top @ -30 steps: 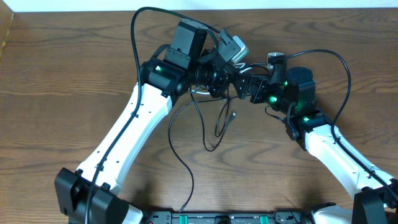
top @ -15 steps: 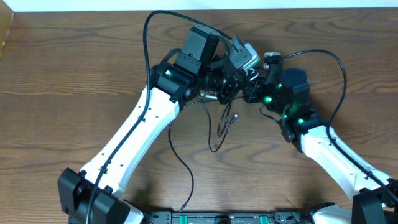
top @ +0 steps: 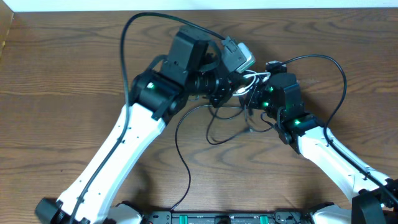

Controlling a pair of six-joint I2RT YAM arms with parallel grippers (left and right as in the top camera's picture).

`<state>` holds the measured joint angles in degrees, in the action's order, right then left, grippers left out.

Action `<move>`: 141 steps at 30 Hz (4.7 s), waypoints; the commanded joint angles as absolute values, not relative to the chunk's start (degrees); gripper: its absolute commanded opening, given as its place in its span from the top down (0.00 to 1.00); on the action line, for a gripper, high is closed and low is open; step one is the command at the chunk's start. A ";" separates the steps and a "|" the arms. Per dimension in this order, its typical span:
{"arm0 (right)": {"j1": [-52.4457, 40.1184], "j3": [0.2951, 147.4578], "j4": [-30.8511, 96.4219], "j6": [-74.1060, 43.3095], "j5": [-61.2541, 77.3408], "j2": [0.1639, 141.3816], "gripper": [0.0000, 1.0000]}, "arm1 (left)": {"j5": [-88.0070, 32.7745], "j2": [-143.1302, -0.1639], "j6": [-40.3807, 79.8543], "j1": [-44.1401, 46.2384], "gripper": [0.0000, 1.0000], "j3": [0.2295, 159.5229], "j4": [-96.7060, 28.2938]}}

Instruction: Untangle cables

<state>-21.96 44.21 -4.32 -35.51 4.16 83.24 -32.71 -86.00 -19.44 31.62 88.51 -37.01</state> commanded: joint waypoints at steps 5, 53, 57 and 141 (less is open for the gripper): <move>-17.91 44.45 1.23 -35.51 -4.14 83.64 0.99 | -23.22 -80.90 -23.77 29.36 0.92 88.84 -37.32; -7.60 44.10 0.34 -29.71 24.18 74.19 0.99 | -42.06 -97.76 -18.09 13.74 0.46 88.84 -33.06; -7.60 44.10 -0.01 -29.76 26.74 69.43 0.99 | -43.55 -101.08 -18.13 16.32 0.46 88.84 -32.42; -14.68 44.12 -9.67 -38.76 32.99 51.64 0.99 | -37.19 -107.24 -17.56 26.96 0.45 83.59 -24.82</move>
